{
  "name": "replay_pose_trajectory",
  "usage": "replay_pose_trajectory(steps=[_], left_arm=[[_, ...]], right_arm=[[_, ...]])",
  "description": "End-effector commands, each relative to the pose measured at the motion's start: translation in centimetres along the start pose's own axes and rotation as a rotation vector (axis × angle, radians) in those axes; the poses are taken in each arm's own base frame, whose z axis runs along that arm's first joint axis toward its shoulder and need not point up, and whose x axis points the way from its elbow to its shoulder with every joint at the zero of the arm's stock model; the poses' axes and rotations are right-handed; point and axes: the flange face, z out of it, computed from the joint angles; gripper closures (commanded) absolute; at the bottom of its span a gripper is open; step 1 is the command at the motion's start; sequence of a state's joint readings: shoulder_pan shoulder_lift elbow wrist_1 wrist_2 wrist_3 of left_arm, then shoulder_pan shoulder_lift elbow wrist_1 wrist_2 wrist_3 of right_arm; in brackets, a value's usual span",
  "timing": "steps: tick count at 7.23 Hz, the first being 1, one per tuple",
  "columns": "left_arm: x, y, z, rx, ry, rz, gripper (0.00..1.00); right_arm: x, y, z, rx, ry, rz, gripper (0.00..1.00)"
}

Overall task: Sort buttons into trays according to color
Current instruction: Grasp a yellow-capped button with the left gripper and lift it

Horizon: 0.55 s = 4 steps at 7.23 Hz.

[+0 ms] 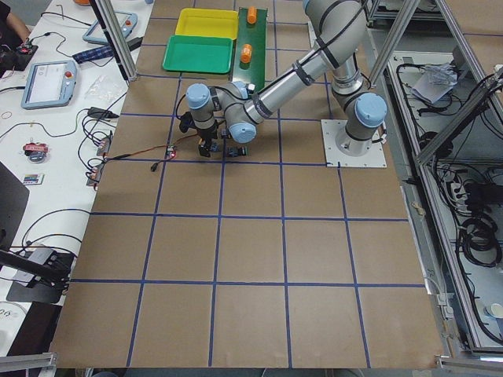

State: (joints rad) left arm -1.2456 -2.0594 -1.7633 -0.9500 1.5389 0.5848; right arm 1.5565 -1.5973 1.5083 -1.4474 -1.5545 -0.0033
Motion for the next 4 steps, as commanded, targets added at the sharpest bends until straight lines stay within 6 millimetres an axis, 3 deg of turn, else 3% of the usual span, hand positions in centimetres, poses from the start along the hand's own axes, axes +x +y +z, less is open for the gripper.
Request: replay_pose_trajectory(steps=[1,2,3,4], left_arm=[[0.1,0.0,0.62,-0.005,0.016,-0.001,0.26],[0.04,-0.04,0.74,-0.008,0.015,-0.001,0.7],[0.08,-0.15,0.63,-0.007,0.014,0.001,1.0],[0.1,-0.3,0.33,-0.008,0.015,0.001,1.0]], right_arm=[[0.06,0.05,-0.01,0.0,0.009,-0.048,0.0],[0.06,-0.01,0.06,-0.001,0.009,-0.049,0.0],[0.05,-0.01,0.07,-0.001,0.007,-0.048,0.0],[0.12,-0.03,0.06,-0.001,0.007,-0.046,0.0]])
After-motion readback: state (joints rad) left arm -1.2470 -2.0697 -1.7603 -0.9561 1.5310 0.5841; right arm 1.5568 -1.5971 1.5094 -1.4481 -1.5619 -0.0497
